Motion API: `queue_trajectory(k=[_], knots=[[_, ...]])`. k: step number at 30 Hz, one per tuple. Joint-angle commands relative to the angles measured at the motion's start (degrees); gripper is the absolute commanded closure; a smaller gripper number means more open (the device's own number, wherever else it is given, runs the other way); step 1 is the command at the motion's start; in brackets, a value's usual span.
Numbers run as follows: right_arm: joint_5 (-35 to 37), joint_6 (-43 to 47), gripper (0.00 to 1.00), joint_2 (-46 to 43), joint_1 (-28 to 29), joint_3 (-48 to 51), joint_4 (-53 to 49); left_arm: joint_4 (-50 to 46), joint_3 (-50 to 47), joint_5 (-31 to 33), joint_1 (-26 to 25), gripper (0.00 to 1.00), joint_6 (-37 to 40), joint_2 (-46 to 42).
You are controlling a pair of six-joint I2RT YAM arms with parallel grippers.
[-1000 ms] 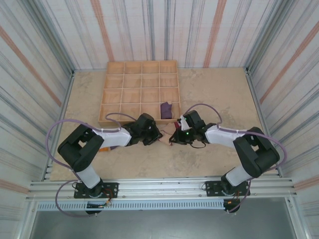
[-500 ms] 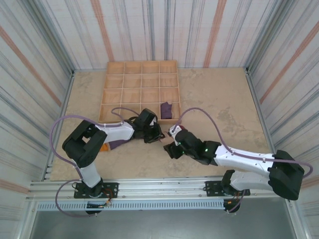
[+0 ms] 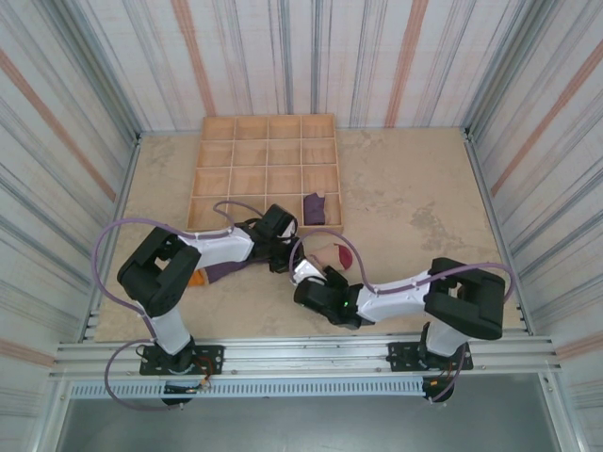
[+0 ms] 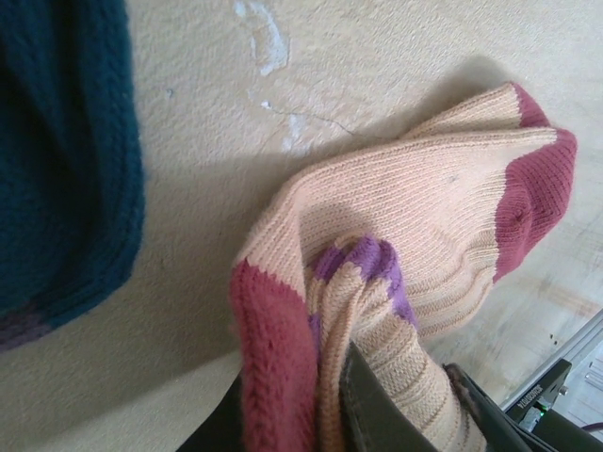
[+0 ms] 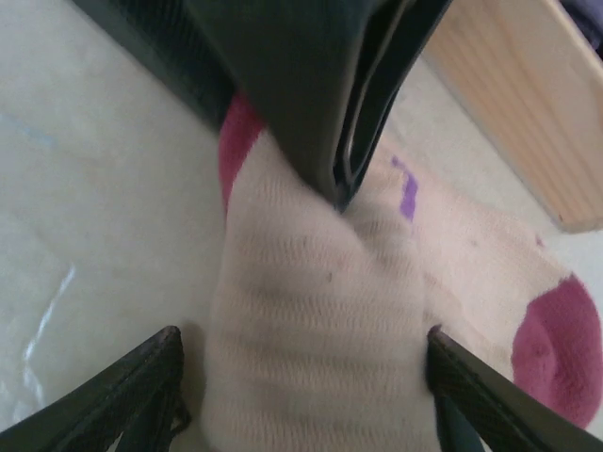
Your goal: Roll the socks
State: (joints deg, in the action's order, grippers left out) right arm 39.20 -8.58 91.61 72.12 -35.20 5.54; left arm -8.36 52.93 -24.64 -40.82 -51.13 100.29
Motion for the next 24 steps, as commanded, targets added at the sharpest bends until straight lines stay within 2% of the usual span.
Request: queue_trajectory(k=[1,3,6,9,12,14,16,17,19,24], knots=[[5.1,0.8,0.34,5.2,0.1,-0.9,4.6,-4.5,0.0,-0.7,0.2,1.0,1.5,0.9],[4.8,0.5,0.4,7.9,-0.1,-1.3,5.3,-4.2,-0.1,-1.1,0.2,1.0,1.6,1.1],[2.4,-2.0,0.55,10.0,-1.3,-1.2,5.4,-4.0,-0.1,-1.6,0.3,1.0,1.7,1.2],[-1.0,-5.2,0.73,8.8,-3.0,0.5,5.7,-3.6,-0.5,-1.6,0.4,0.94,1.5,0.2],[-6.7,-7.0,0.89,7.0,-5.3,2.4,6.2,-2.3,-1.5,-1.7,0.6,0.76,1.1,-1.7],[-11.3,-8.5,0.99,6.1,-7.6,3.2,5.8,-1.5,-2.1,-2.1,0.8,0.54,1.0,-3.3],[-16.5,-9.8,1.0,5.0,-10.1,4.3,6.0,-1.8,-2.1,-2.1,0.9,0.4,1.1,-4.9],[-19.3,-10.7,1.0,4.5,-11.6,4.9,6.1,-1.9,-2.2,-2.0,1.0,0.37,1.1,-5.8],[-23.4,-12.1,1.0,3.5,-14.0,6.1,6.8,-2.1,-2.5,-1.9,1.3,0.32,0.9,-7.8],[-36.4,-15.8,1.0,2.8,-21.3,8.9,9.6,-3.3,-2.7,-0.7,2.1,0.27,0.4,-12.4]])
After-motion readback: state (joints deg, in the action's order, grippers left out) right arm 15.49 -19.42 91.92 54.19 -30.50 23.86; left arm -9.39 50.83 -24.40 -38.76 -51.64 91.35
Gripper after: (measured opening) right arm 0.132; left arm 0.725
